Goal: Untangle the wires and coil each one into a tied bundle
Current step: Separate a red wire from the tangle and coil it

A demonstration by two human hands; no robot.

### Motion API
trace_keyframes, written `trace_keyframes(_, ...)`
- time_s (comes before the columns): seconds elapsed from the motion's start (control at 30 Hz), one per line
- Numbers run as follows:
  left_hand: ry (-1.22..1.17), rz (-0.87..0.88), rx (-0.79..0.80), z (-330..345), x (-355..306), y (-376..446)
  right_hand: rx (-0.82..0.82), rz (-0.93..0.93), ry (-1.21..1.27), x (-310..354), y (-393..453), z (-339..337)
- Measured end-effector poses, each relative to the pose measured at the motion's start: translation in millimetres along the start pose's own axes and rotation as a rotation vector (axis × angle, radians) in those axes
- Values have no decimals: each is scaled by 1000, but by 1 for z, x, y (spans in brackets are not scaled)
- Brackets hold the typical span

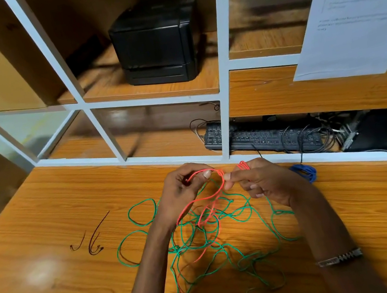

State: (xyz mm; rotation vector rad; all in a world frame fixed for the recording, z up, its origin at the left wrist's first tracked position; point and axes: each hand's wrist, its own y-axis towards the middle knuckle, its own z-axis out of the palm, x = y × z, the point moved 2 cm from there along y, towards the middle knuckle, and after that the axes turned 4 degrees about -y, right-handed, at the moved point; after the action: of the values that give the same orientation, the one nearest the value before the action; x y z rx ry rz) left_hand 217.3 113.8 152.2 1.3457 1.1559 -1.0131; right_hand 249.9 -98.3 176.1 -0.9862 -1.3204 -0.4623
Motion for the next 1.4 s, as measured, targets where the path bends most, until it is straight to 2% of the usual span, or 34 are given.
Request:
trace_keyframes(0.27,19,-95,-39,-25,-2,-2,-127,87,-155,-10,3,-6)
trace_keyframes(0.37,-90,-159,-68,-34,-2,-4,-283,94,-262,-18,11,-13)
trace_keyframes(0.47,-3,-128,-17,-34,0,-6,-389,42,-370,-26,20,-15)
trace_keyframes(0.53,2,-168,31,-26,-2,-7,-448,19,-374,-27,25,-15)
trace_keyframes(0.63,-46,-407,203,-7,-5,-10,-494,-84,-268,-24,31,-13)
trace_keyframes(0.73,-310,-635,365,5,5,-12,-426,-238,-156,-13,28,1)
trace_keyframes(0.83,-648,-708,441,9,15,-13,-350,-333,-101,-5,20,10)
trace_keyframes(0.9,-681,-732,493,13,13,-15,-310,-366,-86,-4,16,12)
trace_keyframes(0.97,-631,-719,446,19,10,-15,-261,-364,-90,-5,15,13)
trace_keyframes(1.1,-533,-619,69,24,6,-2,-172,-327,-216,-7,14,14)
trace_keyframes(1.17,-543,-600,-62,18,6,4,-137,-314,-276,-8,12,13)
trace_keyframes(1.27,-641,-617,-116,9,6,6,-108,-286,-241,-7,10,9)
trace_keyframes(1.4,-629,-647,-139,3,10,2,-187,-259,-292,-4,7,-3)
